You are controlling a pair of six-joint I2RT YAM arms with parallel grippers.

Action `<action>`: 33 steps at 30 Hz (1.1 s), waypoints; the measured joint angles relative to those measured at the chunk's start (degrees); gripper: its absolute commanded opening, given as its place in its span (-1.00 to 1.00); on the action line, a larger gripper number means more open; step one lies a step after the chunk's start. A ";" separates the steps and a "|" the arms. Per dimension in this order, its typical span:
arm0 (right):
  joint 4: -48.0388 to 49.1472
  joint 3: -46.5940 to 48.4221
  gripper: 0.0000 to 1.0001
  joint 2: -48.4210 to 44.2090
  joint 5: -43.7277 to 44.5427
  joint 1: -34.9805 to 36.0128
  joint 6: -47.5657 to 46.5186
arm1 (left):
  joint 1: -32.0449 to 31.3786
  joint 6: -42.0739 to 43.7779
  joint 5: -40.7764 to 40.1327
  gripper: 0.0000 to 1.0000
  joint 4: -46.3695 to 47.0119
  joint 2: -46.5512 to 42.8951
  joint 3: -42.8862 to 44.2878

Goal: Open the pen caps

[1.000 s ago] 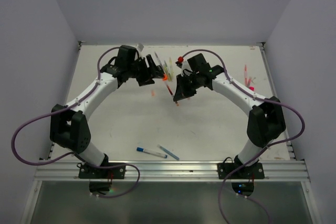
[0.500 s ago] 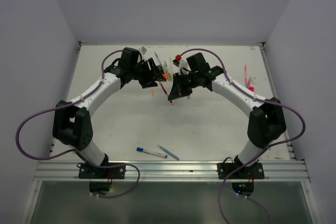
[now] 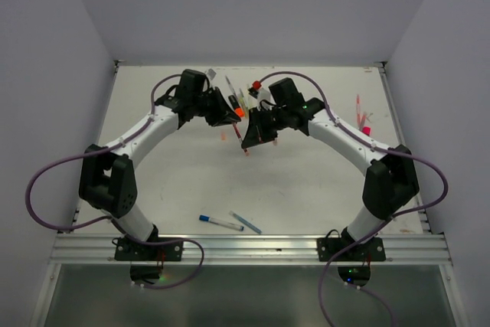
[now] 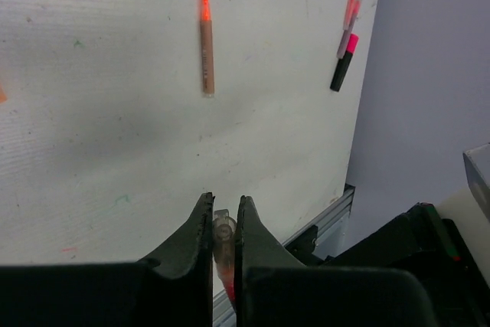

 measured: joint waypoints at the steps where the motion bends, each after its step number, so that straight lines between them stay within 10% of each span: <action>1: 0.07 0.00 -0.58 0.13 0.02 0.26 0.04 | -0.15 -0.33 0.24 -1.00 0.44 -0.07 0.17; 22: 1.55 6.54 -0.34 7.04 -0.92 1.70 1.01 | -0.66 1.07 -1.73 -1.00 -2.25 -0.74 0.28; 25: 1.92 6.54 -0.41 7.56 -0.74 2.12 1.03 | -0.72 0.94 -1.70 -1.00 -2.38 -1.22 0.28; 27: 1.95 6.54 -1.00 7.96 -0.50 2.47 1.05 | -0.72 0.20 -1.60 -1.00 -2.40 -1.49 0.28; 33: 0.09 6.84 -1.00 8.13 6.75 5.05 0.61 | -0.68 -1.55 -3.02 -1.00 -5.55 -0.48 0.83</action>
